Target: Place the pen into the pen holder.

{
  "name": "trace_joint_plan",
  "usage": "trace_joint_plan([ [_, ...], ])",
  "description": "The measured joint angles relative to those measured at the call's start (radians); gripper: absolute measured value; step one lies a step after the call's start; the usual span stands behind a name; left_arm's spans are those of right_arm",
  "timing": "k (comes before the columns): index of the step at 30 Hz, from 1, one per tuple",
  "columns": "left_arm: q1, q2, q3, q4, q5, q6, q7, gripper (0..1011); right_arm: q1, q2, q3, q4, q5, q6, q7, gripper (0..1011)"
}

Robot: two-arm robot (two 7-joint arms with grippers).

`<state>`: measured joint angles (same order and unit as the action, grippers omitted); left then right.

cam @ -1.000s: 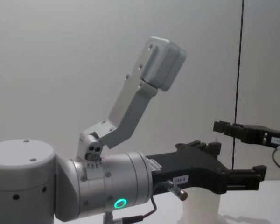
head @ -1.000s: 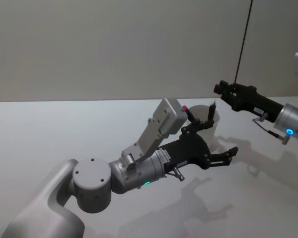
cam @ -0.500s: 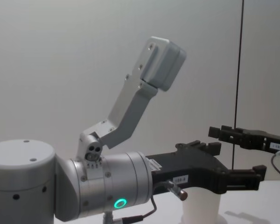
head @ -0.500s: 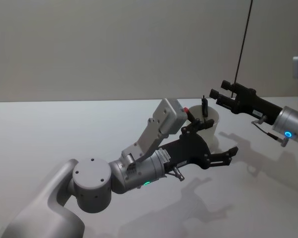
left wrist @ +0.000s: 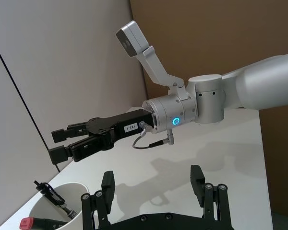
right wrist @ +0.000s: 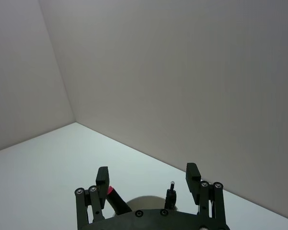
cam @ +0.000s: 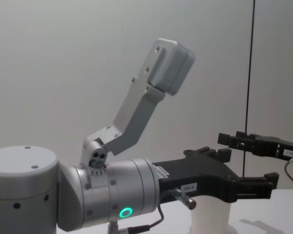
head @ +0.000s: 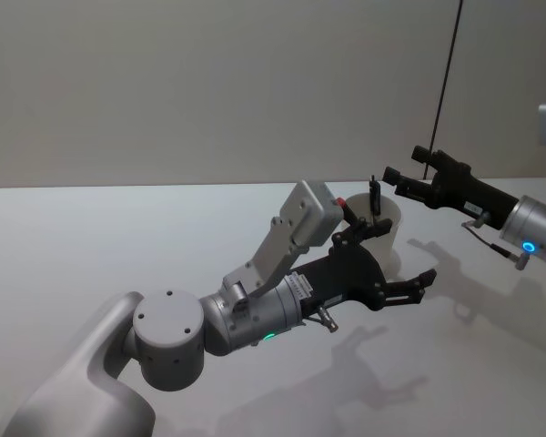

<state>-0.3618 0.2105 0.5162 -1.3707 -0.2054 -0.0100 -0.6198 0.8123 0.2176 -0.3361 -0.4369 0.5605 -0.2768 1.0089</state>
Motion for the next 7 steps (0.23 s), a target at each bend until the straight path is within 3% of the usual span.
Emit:
trace_joint_plan([
  [7, 0.000, 0.000, 0.000, 0.000, 0.000, 0.000, 0.000, 1000, 0.000, 0.000, 0.001, 0.002, 0.001, -0.001, -0.001, 1002],
])
